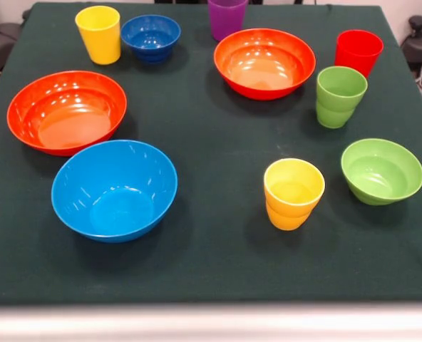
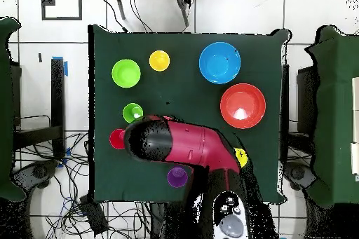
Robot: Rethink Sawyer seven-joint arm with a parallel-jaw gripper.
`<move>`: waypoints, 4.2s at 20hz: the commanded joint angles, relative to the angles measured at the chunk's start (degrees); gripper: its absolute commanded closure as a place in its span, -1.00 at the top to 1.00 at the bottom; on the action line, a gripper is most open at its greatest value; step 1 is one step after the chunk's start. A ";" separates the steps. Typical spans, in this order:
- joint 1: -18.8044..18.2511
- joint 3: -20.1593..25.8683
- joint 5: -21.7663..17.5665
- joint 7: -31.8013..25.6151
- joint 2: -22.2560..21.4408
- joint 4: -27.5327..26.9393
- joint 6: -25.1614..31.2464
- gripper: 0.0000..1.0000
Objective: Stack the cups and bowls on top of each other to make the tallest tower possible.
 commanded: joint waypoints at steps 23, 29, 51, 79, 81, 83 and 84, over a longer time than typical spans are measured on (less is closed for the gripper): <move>-5.58 8.56 -6.80 -5.32 16.10 -20.67 0.25 1.00; -7.38 10.31 -8.44 -6.68 18.14 -23.93 0.14 1.00; -9.22 13.27 -12.11 -6.16 26.44 -38.24 6.83 1.00; -2.32 6.21 -4.21 10.44 28.11 -36.84 2.35 1.00; -2.39 6.20 -3.56 10.40 28.92 -37.12 2.32 1.00; -2.15 6.04 -3.22 10.55 28.72 -36.75 1.97 1.00; -2.00 5.89 -3.00 10.82 28.61 -36.50 1.80 1.00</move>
